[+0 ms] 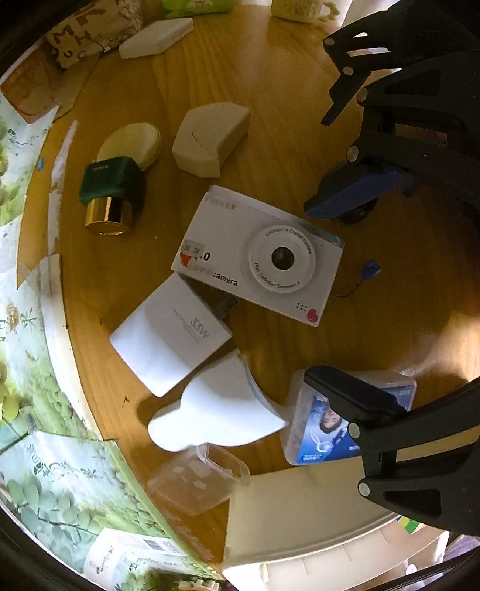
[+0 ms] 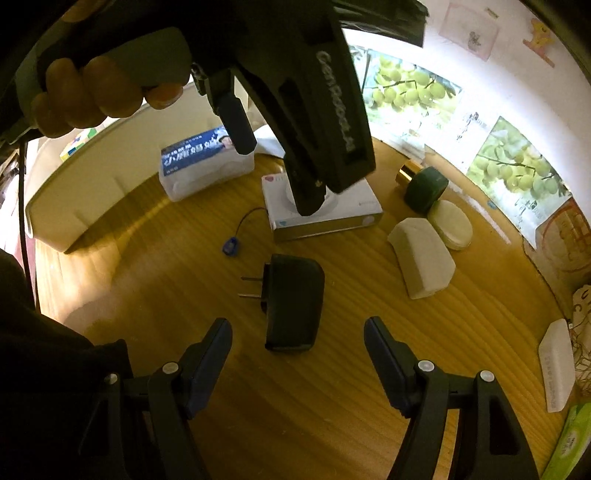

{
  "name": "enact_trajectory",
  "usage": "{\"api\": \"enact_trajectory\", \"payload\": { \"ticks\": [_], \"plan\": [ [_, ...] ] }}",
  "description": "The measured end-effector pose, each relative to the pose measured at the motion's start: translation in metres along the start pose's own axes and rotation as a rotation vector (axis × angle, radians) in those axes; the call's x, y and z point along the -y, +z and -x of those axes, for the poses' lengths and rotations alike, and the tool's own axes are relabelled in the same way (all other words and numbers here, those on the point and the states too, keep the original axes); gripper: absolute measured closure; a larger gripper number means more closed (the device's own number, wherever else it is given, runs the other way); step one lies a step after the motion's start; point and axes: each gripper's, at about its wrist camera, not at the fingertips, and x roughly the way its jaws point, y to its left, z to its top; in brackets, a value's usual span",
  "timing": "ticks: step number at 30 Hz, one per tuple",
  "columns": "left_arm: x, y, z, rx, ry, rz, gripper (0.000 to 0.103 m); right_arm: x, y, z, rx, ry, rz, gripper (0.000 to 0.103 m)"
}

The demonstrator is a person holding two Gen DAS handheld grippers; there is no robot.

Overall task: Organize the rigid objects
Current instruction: 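Grasp the black charger plug with the right tool while the left tool reaches the white lens device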

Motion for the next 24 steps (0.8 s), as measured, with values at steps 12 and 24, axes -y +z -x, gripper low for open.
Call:
{"api": "enact_trajectory", "payload": {
  "ticks": [12, 24],
  "plan": [
    [0.009, 0.006, -0.018, -0.037, -0.002, -0.006, 0.019, -0.001, 0.002, -0.015, -0.042, 0.003, 0.016, 0.032],
    [0.025, 0.016, -0.027, -0.032, 0.018, -0.029, 0.022, -0.001, 0.002, -0.025, -0.065, 0.019, 0.020, 0.040]
  ]
}}
